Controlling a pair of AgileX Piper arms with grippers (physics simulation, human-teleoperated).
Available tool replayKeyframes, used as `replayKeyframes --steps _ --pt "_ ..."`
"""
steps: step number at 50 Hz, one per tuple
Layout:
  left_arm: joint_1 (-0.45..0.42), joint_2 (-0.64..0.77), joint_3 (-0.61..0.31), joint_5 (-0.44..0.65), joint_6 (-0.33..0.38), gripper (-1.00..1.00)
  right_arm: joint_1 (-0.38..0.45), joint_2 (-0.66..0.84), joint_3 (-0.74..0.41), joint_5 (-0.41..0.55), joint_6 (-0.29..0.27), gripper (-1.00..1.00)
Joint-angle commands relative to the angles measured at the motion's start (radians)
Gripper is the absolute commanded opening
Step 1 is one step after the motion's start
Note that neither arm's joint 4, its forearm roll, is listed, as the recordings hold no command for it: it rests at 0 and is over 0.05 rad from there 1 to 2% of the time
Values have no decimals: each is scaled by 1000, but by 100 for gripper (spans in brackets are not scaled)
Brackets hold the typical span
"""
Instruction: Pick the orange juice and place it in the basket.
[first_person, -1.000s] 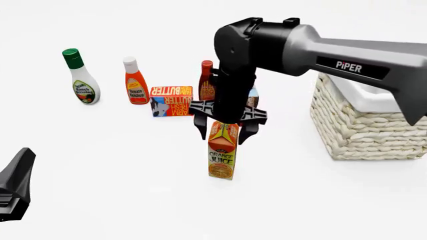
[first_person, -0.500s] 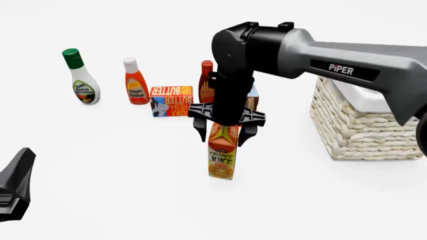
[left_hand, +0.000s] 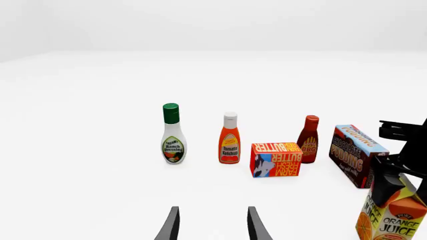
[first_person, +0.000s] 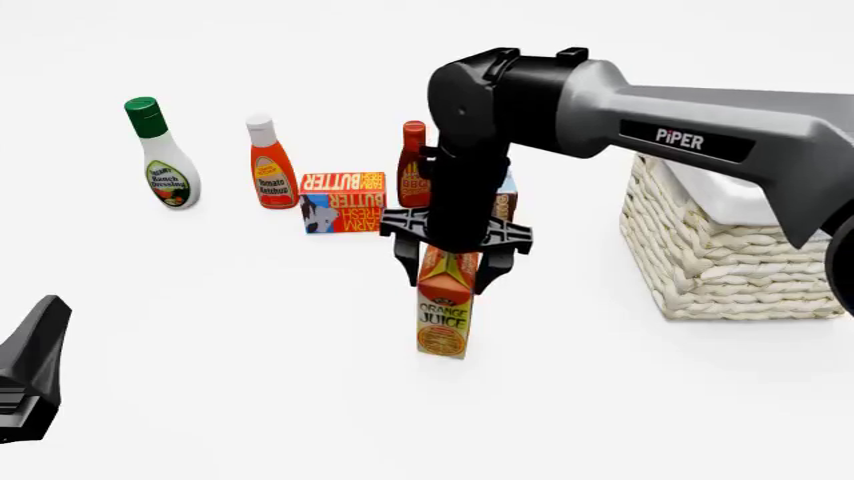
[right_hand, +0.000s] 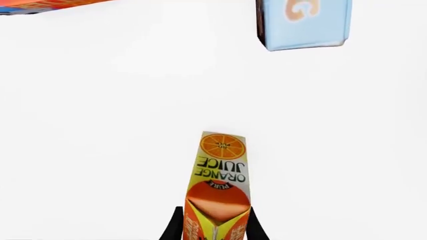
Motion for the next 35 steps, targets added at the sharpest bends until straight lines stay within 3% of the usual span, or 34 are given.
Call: replayKeyframes --steps 1,19,35 --pt "0 0 0 0 0 100 -7 7 7 4 4 -100" --pt "0 0 0 0 0 100 -20 -19 15 4 -32 -100" --pt "0 0 0 0 0 100 20 -53 12 4 -24 -100"
